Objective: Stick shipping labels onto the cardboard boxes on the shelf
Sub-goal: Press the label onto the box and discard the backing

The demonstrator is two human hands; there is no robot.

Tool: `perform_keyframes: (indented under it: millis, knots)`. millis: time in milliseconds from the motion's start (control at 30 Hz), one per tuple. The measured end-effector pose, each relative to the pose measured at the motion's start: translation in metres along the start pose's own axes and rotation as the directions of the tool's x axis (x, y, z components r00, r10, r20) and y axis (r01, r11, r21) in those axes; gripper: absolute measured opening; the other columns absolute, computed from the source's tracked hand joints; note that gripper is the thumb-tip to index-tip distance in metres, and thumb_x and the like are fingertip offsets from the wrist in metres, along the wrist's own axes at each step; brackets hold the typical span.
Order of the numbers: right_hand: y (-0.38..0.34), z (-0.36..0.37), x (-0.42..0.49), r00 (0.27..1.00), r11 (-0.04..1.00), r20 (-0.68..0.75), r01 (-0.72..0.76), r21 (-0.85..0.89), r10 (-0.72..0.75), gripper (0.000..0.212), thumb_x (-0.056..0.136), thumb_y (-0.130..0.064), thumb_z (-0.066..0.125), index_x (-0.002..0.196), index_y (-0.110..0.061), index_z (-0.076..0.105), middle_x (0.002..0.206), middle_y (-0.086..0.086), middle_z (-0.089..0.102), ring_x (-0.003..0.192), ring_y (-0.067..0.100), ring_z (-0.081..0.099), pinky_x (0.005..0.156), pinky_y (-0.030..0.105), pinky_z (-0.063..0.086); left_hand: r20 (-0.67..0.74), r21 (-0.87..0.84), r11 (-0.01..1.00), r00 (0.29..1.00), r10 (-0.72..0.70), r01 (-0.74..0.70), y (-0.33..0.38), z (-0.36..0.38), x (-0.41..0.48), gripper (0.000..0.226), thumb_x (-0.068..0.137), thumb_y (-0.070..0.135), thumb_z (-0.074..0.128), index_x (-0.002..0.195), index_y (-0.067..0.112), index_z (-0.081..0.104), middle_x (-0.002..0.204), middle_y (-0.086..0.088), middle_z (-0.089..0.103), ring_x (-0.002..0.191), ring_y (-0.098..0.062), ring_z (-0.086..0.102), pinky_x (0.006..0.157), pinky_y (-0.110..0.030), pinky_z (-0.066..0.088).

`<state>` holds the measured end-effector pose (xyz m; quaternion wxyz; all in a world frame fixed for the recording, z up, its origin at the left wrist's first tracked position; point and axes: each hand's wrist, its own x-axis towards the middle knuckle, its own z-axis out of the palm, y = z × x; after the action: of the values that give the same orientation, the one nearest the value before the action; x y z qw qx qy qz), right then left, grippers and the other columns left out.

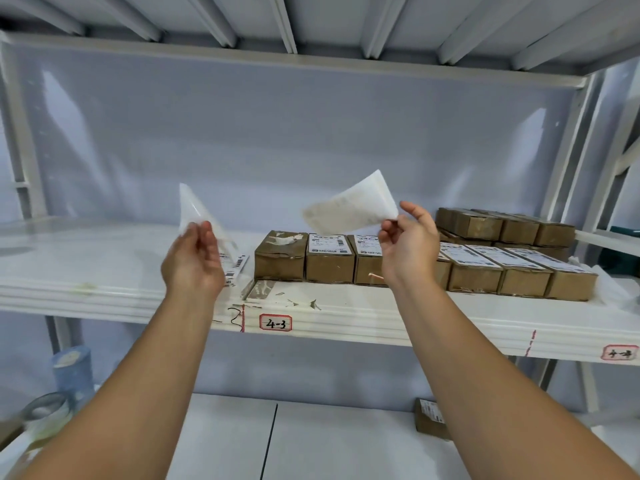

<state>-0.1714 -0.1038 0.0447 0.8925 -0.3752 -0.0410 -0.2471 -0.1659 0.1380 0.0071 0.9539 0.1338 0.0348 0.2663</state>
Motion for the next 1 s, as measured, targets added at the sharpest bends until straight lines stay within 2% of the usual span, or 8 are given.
perform_keyframes:
  millis: [100,233,500,600,700,767,933,1000]
  knots:
    - [0.013,0.01,-0.008,0.987,0.996,0.135,-0.082,-0.024,0.084,0.03,0.096,0.007,0.035,0.088,-0.012,0.057,0.074,0.009,0.055,0.056,0.012,0.05,0.051,0.018,0.044,-0.011,0.203,0.969,0.99,0.144,-0.139,0.013,-0.003,0.009,0.015,0.092,0.006,0.057,0.078,0.009,0.055,0.069,-0.001,0.062,0.056,-0.008,0.067,0.059,-0.016,0.052]
    - [0.035,0.027,-0.017,0.956,0.986,0.247,-0.139,-0.093,0.158,0.03,0.097,0.006,0.035,0.088,-0.011,0.057,0.076,0.01,0.056,0.057,0.012,0.052,0.052,0.019,0.047,0.062,0.411,0.903,0.992,0.107,-0.123,0.023,-0.009,0.025,0.021,0.096,0.014,0.052,0.075,0.013,0.048,0.068,-0.002,0.052,0.054,-0.007,0.061,0.053,-0.014,0.048]
    - [0.076,0.06,-0.028,0.907,0.958,0.382,-0.067,-0.28,0.175,0.028,0.099,0.002,0.039,0.086,-0.013,0.059,0.075,0.007,0.056,0.052,0.006,0.055,0.052,0.016,0.049,0.002,0.644,0.745,0.975,0.224,-0.172,0.046,-0.029,0.061,0.025,0.097,0.008,0.046,0.074,0.015,0.043,0.079,-0.002,0.054,0.069,-0.007,0.057,0.068,-0.014,0.052]
    - [0.087,0.067,-0.028,0.897,0.955,0.399,-0.074,-0.286,0.189,0.029,0.098,0.002,0.038,0.086,-0.012,0.059,0.075,0.008,0.056,0.054,0.008,0.054,0.052,0.017,0.049,-0.057,0.671,0.727,0.967,0.25,-0.148,0.055,-0.039,0.077,0.024,0.096,0.007,0.048,0.074,0.014,0.042,0.08,-0.002,0.054,0.068,-0.008,0.057,0.062,-0.013,0.051]
    - [0.097,0.073,-0.028,0.892,0.952,0.405,-0.077,-0.298,0.199,0.029,0.097,0.003,0.038,0.085,-0.012,0.059,0.075,0.007,0.056,0.057,0.01,0.053,0.053,0.017,0.049,-0.086,0.721,0.685,0.967,0.24,-0.106,0.056,-0.044,0.083,0.011,0.094,0.007,0.052,0.105,0.005,0.049,0.101,-0.008,0.057,0.067,-0.007,0.055,0.051,-0.012,0.048]
    - [0.102,0.076,-0.029,0.892,0.95,0.402,-0.082,-0.303,0.205,0.03,0.097,0.004,0.038,0.083,-0.012,0.059,0.074,0.007,0.056,0.057,0.011,0.053,0.053,0.018,0.049,-0.081,0.741,0.665,0.973,0.218,-0.088,0.057,-0.046,0.084,0.049,0.093,0.005,0.054,0.135,0.009,0.031,0.117,-0.006,0.053,0.065,-0.003,0.054,0.046,-0.01,0.045]
    - [0.106,0.076,-0.029,0.893,0.949,0.388,-0.112,-0.294,0.226,0.03,0.095,0.005,0.038,0.084,-0.011,0.06,0.071,0.007,0.054,0.055,0.011,0.051,0.052,0.019,0.046,-0.057,0.704,0.678,0.936,0.348,-0.21,0.051,-0.046,0.075,0.053,0.091,0.001,0.043,0.136,0.022,0.027,0.13,-0.008,0.04,0.066,-0.011,0.059,0.063,-0.02,0.045]
    - [0.105,0.074,-0.028,0.892,0.952,0.386,-0.134,-0.276,0.238,0.03,0.095,0.006,0.038,0.084,-0.01,0.06,0.071,0.008,0.054,0.055,0.012,0.051,0.051,0.019,0.047,0.045,0.792,0.516,0.874,0.483,-0.326,0.045,-0.046,0.067,0.044,0.089,0.003,0.042,0.129,0.019,0.035,0.126,-0.008,0.038,0.063,-0.015,0.06,0.064,-0.019,0.045]
